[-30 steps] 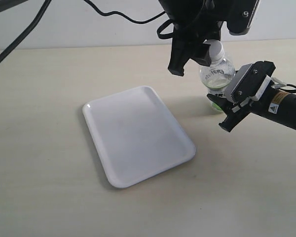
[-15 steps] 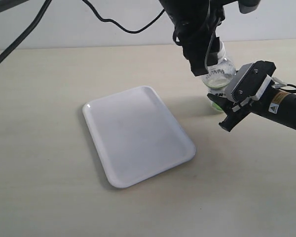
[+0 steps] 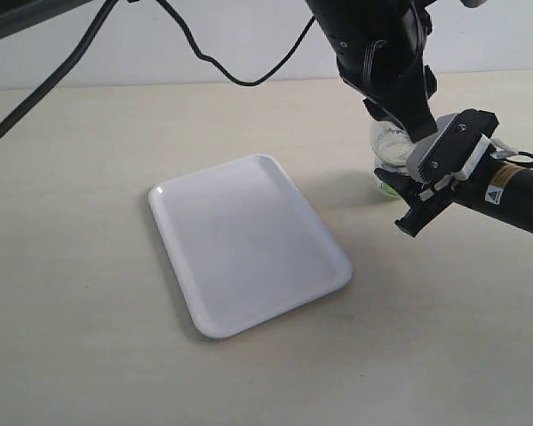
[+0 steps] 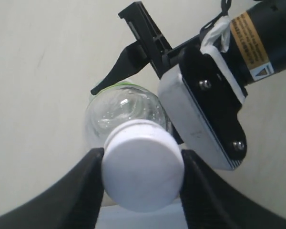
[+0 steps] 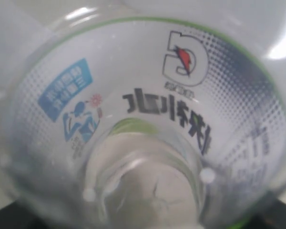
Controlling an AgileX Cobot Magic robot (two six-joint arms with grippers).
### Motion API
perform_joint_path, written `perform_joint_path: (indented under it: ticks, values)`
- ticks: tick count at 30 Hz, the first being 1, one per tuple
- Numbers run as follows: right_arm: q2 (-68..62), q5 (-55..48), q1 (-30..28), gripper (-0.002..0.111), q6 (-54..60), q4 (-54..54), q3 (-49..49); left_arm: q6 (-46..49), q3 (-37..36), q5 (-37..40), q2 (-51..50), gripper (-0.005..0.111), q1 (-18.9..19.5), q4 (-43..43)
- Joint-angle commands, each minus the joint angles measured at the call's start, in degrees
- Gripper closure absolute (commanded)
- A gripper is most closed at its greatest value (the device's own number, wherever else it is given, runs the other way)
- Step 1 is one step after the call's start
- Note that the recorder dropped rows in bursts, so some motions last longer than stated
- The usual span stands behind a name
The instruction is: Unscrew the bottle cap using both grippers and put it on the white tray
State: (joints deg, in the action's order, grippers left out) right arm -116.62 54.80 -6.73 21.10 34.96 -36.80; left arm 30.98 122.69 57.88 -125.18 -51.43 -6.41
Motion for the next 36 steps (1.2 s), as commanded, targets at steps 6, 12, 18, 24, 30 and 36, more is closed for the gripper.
perform_joint_path:
  ticks: [6, 12, 18, 24, 30, 36]
  values:
    - [-0.8, -5.5, -0.2, 0.108, -1.8, -0.3, 0.4, -5.0, -0.1, -0.9, 0.7, 0.107, -0.2, -1.3]
    - [-0.8, -5.5, -0.2, 0.108, -2.1, -0.4, 0.4, -9.2, -0.1, -1.7, 0.8, 0.107, 1.6, -1.3]
    - [-0.8, -5.5, -0.2, 0.108, -2.1, -0.5, 0.4, -9.2, -0.1, -2.6, 1.6, 0.107, 2.5, -1.4]
    - [-0.8, -5.5, -0.2, 0.108, -2.2, -0.5, 0.4, -5.4, -0.1, -2.6, 4.5, 0.107, 3.1, -1.0]
    - [-0.8, -5.5, -0.2, 0.108, -3.3, -0.5, 0.4, -4.0, -0.1, 2.5, 8.2, 0.107, 3.1, 2.3]
    - [0.6, -5.8, -0.2, 0.108, -9.1, -0.5, 0.4, -4.0, -0.1, 10.9, 9.9, 0.107, 3.1, 10.4]
